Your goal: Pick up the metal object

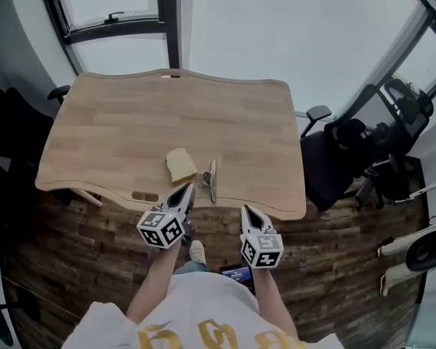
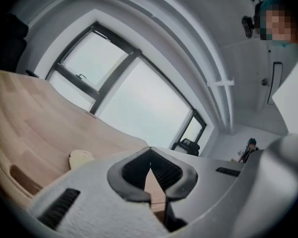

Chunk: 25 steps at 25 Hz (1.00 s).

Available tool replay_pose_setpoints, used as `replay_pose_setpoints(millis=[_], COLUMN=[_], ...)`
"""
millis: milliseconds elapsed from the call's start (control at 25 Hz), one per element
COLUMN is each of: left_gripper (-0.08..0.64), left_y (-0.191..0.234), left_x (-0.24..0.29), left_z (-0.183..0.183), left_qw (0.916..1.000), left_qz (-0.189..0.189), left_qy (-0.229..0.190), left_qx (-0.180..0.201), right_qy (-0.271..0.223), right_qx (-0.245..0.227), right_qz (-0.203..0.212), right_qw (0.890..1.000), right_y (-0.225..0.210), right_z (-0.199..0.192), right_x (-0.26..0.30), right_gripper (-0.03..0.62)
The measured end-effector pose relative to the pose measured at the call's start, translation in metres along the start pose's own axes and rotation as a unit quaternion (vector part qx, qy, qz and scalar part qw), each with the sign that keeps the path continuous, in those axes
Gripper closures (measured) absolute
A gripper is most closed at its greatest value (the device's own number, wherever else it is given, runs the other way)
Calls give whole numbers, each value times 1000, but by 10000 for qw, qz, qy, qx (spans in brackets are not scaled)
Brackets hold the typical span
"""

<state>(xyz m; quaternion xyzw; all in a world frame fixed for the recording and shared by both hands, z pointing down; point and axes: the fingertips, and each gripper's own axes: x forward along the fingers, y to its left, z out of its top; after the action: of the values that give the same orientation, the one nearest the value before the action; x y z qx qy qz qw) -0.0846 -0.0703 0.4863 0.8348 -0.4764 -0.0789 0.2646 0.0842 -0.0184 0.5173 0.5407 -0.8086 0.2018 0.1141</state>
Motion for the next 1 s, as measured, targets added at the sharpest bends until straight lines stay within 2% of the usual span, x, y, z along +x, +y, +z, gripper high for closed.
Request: replay_pose_setpoints(millis=[120,200,320,440,560,720,880,1000], left_gripper=[540,540,540,540,540,540,540,540], left_y=[16,26,31,30,36,52,58,66], left_x=[24,33,42,50,56,66,73,74], left_z=[-3,-2,-4,-7,-11,-12,-7,-17], left_qw=[9989,9989,9985,9974,9952,9941,9932,9927], left_qz=[4,6,-57,-125,45,299,424,488], left_qy=[376,424,519,648,831,885,836,930], left_qx=[284,212,175,301,523,559,686,600], right_qy=[-147,-287,-239,-116,-92,-124,-208,-244], right_qx=[627,849,680,474,469,356,583,718], right_qz=[133,86,-100,-245,-302,-285,-283,-367], right_qw=[9978,9959,9973,9985,9984,9989,9977,9964], right_y=[-6,-11,-18,-24,-27,-29,-39,-44], right_z=[11,19,20,17,17,23,27,24], right_x=[20,29,38,46,53,63,75,77], right_gripper=[581,581,581,581,581,581,581,581])
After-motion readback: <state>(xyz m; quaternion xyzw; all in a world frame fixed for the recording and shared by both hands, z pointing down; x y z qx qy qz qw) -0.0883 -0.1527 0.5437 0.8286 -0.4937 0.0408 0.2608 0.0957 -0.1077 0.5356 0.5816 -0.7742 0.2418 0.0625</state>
